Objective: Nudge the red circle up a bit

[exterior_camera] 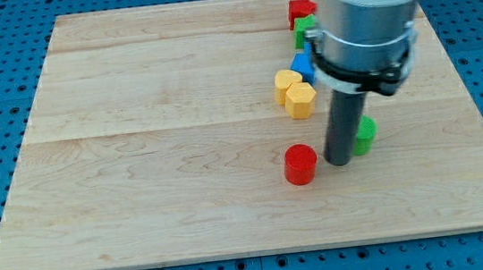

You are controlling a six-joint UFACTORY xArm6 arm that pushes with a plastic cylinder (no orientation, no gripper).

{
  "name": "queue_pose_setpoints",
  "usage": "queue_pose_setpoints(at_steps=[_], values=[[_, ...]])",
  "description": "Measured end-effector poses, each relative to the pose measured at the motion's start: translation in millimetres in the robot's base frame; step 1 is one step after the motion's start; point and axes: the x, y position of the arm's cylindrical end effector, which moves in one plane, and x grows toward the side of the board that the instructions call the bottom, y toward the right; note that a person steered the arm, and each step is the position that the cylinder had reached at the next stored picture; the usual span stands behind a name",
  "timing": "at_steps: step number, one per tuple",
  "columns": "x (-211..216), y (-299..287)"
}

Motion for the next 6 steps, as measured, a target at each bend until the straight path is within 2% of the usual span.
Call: queue_pose_setpoints(at_steps=[2,3,4,5,6], values=[[-44.5,89.4],[-38.6,96.7],[-70.3,97.9],[-55.9,99.4],[21.0,72.1]])
